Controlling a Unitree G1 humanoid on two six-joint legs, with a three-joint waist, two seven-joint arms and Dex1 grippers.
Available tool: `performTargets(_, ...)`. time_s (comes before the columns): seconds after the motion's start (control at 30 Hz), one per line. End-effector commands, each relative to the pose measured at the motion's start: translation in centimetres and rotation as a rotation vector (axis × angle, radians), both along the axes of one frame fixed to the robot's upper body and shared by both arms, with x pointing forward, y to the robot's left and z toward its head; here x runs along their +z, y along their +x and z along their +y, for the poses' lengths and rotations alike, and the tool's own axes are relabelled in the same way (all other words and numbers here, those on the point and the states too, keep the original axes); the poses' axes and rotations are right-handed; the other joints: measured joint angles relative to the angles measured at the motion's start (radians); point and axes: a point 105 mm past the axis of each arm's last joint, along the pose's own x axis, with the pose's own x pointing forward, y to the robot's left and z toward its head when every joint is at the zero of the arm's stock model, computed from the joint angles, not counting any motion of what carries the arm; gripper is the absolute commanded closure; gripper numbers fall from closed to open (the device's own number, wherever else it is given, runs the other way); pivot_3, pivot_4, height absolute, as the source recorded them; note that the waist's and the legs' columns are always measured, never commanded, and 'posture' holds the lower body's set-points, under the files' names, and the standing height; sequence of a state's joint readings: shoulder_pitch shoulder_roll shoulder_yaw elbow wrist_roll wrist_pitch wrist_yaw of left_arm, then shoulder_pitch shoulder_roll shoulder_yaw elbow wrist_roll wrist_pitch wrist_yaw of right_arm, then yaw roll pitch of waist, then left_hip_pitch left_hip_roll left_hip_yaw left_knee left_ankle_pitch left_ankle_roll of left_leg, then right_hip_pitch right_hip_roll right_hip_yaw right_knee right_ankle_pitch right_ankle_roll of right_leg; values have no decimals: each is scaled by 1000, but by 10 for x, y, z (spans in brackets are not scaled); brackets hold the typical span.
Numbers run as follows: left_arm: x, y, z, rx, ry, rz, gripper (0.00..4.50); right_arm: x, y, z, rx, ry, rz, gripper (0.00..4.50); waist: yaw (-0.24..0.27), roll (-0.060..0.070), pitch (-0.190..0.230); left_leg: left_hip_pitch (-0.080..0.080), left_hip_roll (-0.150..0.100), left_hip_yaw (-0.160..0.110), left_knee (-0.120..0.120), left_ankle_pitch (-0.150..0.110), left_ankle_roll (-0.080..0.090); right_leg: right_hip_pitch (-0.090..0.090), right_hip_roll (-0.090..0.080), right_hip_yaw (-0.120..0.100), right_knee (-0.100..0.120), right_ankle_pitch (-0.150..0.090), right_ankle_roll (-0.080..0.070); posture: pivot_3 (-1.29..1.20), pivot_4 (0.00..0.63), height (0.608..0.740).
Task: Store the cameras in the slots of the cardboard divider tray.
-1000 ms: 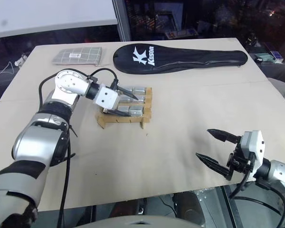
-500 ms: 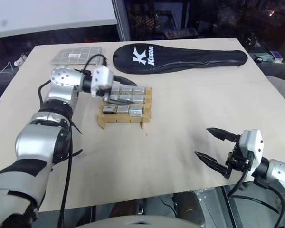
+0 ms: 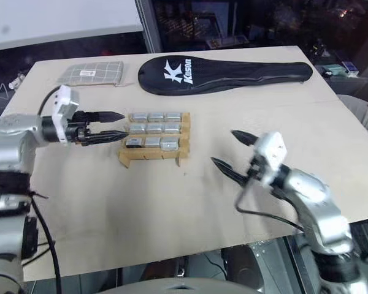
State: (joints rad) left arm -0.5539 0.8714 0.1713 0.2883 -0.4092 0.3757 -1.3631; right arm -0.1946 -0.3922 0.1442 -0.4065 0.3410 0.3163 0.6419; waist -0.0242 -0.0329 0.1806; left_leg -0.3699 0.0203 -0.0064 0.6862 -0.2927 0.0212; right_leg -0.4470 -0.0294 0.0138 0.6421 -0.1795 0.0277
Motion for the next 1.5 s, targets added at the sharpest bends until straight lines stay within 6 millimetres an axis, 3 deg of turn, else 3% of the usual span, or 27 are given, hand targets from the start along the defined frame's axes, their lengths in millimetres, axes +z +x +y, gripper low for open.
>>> performTargets(0.03, 18, -19, -6, 35, -43, -61, 1098, 3, 9, 26, 22, -29, -27, 0, 9, 0, 0, -1, 0, 0, 0, 0, 0, -1, 0, 0, 0, 1, -1, 0, 150, 740)
performTargets(0.2, 8, -45, 3, 87, 13, 0, 1098, 0, 21, 55, 140, -126, 36, 0, 8, 0, 0, -4, -2, 0, 1, 0, 0, -3, -3, 1, -2, 2, -3, 0, 150, 740)
performTargets(0.3, 9, -56, 7, 108, 26, 8, 1098, 10, 32, 73, 218, -156, 42, 0, 8, 1, 1, -4, -2, 0, 1, 0, 0, -3, -2, 0, -2, 2, -3, 0, 150, 740)
performTargets(0.43, 15, -66, 4, 118, 19, -25, 1098, 6, 51, 90, 271, -269, 49, 0, 9, 1, 1, -2, -2, -1, 0, 0, 0, -1, -1, -2, -1, 0, -4, 0, 150, 740)
performTargets(0.67, 16, -80, 6, 123, 26, -16, 1098, -9, 68, 96, 337, -410, 98, 0, 6, 2, 1, -2, -3, 0, -1, 0, 0, -2, -2, -1, -2, 2, -4, 0, 150, 740)
performTargets(0.9, 18, -80, 8, 140, 22, -25, 1098, -4, 82, 104, 337, -422, 111, 0, 1, 2, 2, 0, -3, 0, -1, 0, 0, -1, -1, -2, 0, 1, -6, 0, 150, 740)
performTargets(1.0, 20, -79, 8, 140, 20, -32, 1049, -3, 81, 108, 347, -407, 117, 815, -4, 3, 2, 0, -3, 0, -1, 0, -1, -1, -1, -1, 0, 1, -6, 0, 150, 740)
performTargets(1.13, 19, -77, 9, 139, 22, -30, 1049, 0, 82, 108, 340, -396, 106, 2586, -12, 3, 2, 0, -3, -1, -2, 0, -1, -1, -2, 0, -1, 3, -5, 0, 150, 740)
performTargets(1.23, 19, -76, 8, 134, 20, -28, 1049, 7, 82, 106, 339, -364, 101, 3664, -17, 3, 2, 0, -3, -1, -2, 0, -1, -1, -2, 0, -1, 3, -4, 0, 150, 740)
performTargets(1.5, 19, -71, 10, 124, 25, -28, 1049, 17, 82, 104, 352, -354, 30, 3664, -17, 3, 2, -1, -3, -1, -3, 0, -1, -2, -2, 0, -1, 3, -5, 0, 150, 740)
